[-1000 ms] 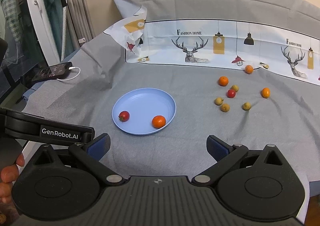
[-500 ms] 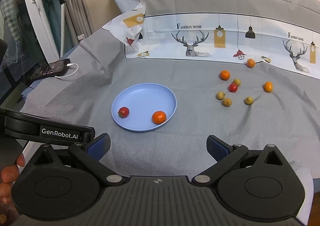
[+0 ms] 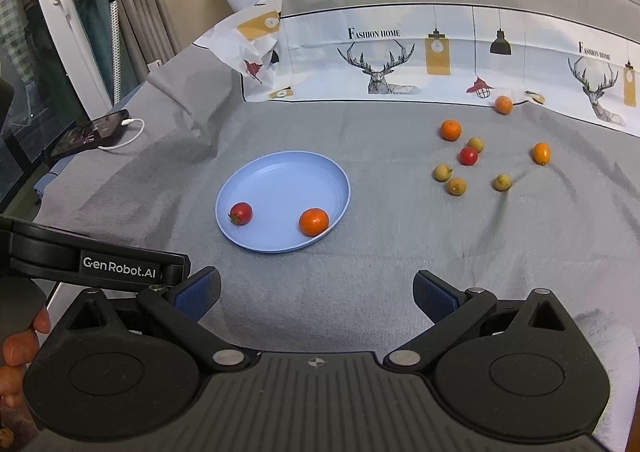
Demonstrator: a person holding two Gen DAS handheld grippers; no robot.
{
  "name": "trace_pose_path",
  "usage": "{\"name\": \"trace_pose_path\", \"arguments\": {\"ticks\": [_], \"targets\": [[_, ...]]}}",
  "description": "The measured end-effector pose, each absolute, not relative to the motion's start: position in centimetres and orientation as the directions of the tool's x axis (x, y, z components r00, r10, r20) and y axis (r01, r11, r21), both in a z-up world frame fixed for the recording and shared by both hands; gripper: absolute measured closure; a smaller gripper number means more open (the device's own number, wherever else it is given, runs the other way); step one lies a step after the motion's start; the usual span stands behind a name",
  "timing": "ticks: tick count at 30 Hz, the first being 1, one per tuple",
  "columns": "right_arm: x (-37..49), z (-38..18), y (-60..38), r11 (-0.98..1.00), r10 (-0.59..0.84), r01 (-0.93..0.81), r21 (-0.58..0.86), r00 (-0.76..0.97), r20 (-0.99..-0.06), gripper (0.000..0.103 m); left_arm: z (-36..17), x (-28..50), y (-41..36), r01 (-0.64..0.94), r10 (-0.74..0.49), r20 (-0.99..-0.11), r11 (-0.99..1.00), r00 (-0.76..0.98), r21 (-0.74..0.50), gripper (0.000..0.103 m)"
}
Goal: Organize fruits
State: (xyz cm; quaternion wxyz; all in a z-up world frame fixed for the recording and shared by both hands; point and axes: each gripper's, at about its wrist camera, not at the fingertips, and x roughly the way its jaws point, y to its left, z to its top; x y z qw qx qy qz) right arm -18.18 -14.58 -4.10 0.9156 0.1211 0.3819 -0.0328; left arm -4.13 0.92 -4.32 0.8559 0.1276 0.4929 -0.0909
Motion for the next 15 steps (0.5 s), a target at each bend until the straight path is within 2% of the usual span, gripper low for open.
{"name": "trace_pose_path", "arguments": {"ticks": [15], "targets": [[-17.0,-6.0,-17.3,0.949,0.044,0.200,0.243,0.678,-0.733,0.001,-5.7,-2.1,-2.1,0.312,-0.007,-0.891,0.938,0.455,0.152,0.000]]}}
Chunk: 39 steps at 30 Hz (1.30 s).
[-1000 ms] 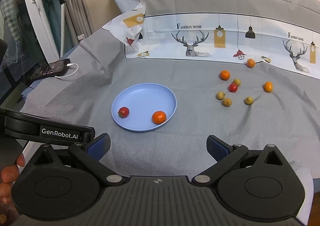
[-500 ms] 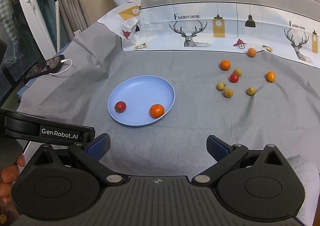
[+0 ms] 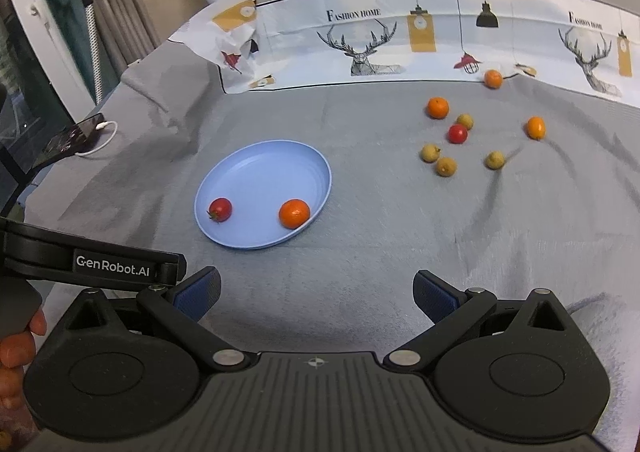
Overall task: Organize fruits
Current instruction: 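Reach the left tool to a yellow fruit while the right tool reaches an orange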
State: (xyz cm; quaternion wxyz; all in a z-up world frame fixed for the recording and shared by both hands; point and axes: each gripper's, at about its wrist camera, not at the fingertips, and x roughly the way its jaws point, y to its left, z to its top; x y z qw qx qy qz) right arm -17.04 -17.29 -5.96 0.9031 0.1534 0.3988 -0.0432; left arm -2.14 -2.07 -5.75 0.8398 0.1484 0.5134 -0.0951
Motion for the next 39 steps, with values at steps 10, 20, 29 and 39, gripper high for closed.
{"name": "trace_pose_path", "arguments": {"ticks": [10,20,29,39], "targets": [[-17.0,-7.1,-25.3,0.876,-0.125,0.422,0.232,0.664,-0.737,0.001,-6.9,0.7,-9.1,0.393,-0.041,-0.914,0.910,0.404,0.133,0.000],[-13.7,-11.3,-36.1,0.787,-0.330,0.598,0.156,0.620,-0.712,0.001,-11.6,7.7,-18.6,0.438,-0.077,-0.949,0.896,0.306,0.069,0.000],[-4.8,-17.1,-46.1,0.798,-0.388,0.600,0.059,0.587,-0.710,0.001,-17.4,16.6,-26.7,0.465,-0.052,-0.963,0.882,0.266,0.081,0.000],[3.9,-22.9,-51.1,0.813,-0.382,0.582,0.018,0.557,-0.738,0.001,-22.5,20.6,-31.4,0.519,-0.038,-0.975,0.850,0.219,0.084,0.000]]}}
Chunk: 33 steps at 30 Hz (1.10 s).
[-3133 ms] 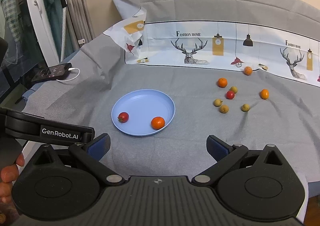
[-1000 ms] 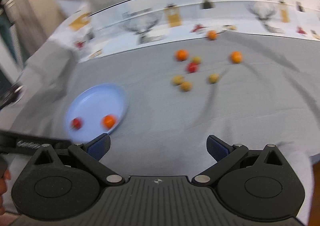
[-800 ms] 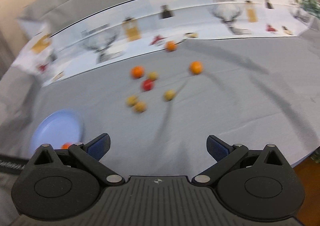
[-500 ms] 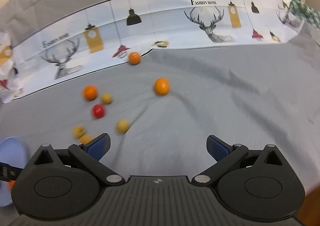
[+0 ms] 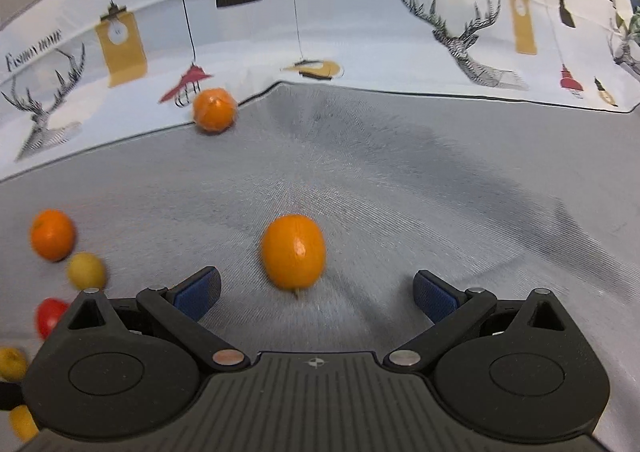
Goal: Organize fruits
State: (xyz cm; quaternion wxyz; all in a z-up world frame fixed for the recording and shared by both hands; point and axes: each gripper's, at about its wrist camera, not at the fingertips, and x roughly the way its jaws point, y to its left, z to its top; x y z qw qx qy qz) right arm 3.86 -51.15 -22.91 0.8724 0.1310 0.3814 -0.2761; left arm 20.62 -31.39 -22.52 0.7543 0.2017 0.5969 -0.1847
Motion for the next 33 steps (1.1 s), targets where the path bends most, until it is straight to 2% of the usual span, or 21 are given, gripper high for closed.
{"name": "trace_pose_path", "arguments": {"ticks": [2,3,4,5,6,8,13,22,28,33], "targets": [[4.3,-23.4,-50.9,0.820,-0.406,0.572,-0.009,0.571,-0.713,0.004,-22.3,20.6,-31.3,0.521,-0.068,-0.972,0.851,0.225,0.061,0.010],[4.3,-23.4,-50.8,0.828,-0.404,0.560,-0.012,0.583,-0.706,0.011,-22.1,20.5,-31.3,0.529,-0.097,-0.970,0.848,0.222,0.036,0.027],[4.2,-23.2,-50.5,0.838,-0.397,0.546,-0.006,0.601,-0.693,0.039,-21.6,20.4,-31.4,0.540,-0.123,-0.965,0.841,0.232,0.023,0.051],[4.1,-22.9,-50.1,0.854,-0.386,0.520,-0.009,0.622,-0.682,0.067,-21.0,20.3,-31.7,0.566,-0.144,-0.955,0.824,0.258,0.028,0.064],[4.3,-22.7,-49.7,0.864,-0.385,0.503,-0.030,0.621,-0.683,0.068,-20.9,20.4,-31.9,0.583,-0.156,-0.954,0.812,0.255,0.024,0.076],[4.3,-22.6,-49.2,0.871,-0.389,0.489,-0.054,0.616,-0.685,0.068,-20.8,20.6,-31.9,0.594,-0.180,-0.957,0.804,0.229,-0.009,0.077],[2.5,-21.3,-49.2,0.851,-0.364,0.525,0.016,0.611,-0.703,0.068,-18.5,19.7,-30.6,0.602,-0.240,-0.940,0.797,0.242,-0.048,0.077],[-5.7,-13.6,-43.2,0.861,-0.328,0.495,0.118,0.716,-0.616,0.068,-10.1,11.2,-24.3,0.627,-0.334,-0.898,0.774,0.288,-0.087,0.077],[-11.5,-9.1,-35.5,0.890,-0.189,0.396,0.228,0.774,-0.605,0.068,-6.5,5.4,-17.2,0.599,-0.326,-0.887,0.798,0.325,-0.074,0.077],[-14.5,-6.5,-28.5,0.932,-0.034,0.245,0.268,0.794,-0.606,0.068,-4.3,2.2,-10.8,0.553,-0.303,-0.875,0.831,0.377,-0.049,0.077]]}}
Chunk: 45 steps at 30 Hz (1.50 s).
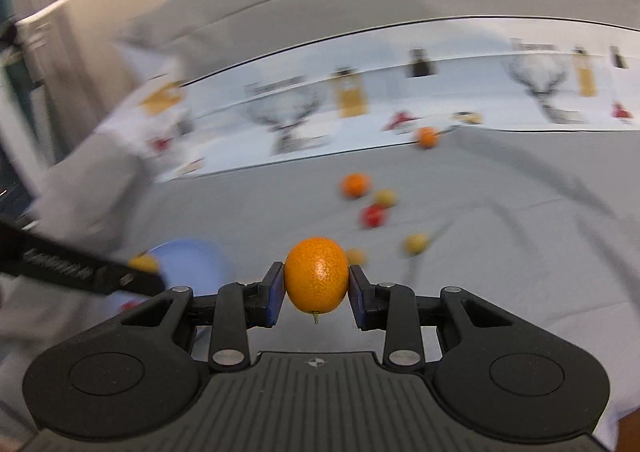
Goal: Organize fruits
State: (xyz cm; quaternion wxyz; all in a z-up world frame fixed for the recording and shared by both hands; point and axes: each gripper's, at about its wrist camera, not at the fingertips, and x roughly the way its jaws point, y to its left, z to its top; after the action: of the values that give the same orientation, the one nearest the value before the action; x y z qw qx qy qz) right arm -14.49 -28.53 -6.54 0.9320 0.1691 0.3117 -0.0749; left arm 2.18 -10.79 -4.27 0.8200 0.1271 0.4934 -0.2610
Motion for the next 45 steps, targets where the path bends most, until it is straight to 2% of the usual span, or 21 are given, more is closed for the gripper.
{"name": "trace_pose_path", "arguments": {"ticks": [7,15,28,45], "targets": [[-16.9,-3.8,-20.2,0.970,0.073,0.078,0.229,0.808,-0.584,0.068,-3.3,-2.1,-2.4,0.473,-0.254,-0.861,0.881,0.440,-0.018,0.077],[-19.6,-2.7,-14.3,0.988,0.103,-0.011,0.157,0.797,-0.595,0.068,-2.7,-5.3,1.7,0.412,-0.262,-0.836,0.910,0.482,-0.049,0.077],[-21.2,-1.1,-12.2,0.996,0.060,-0.010,0.092,0.821,-0.568,0.068,-0.6,-7.9,4.1,0.399,-0.314,-0.780,0.912,0.541,-0.090,0.077],[-21.7,-1.0,-11.9,0.996,0.058,-0.007,0.092,0.825,-0.562,0.068,-0.7,-7.7,4.5,0.403,-0.321,-0.779,0.910,0.539,-0.096,0.077]]}}
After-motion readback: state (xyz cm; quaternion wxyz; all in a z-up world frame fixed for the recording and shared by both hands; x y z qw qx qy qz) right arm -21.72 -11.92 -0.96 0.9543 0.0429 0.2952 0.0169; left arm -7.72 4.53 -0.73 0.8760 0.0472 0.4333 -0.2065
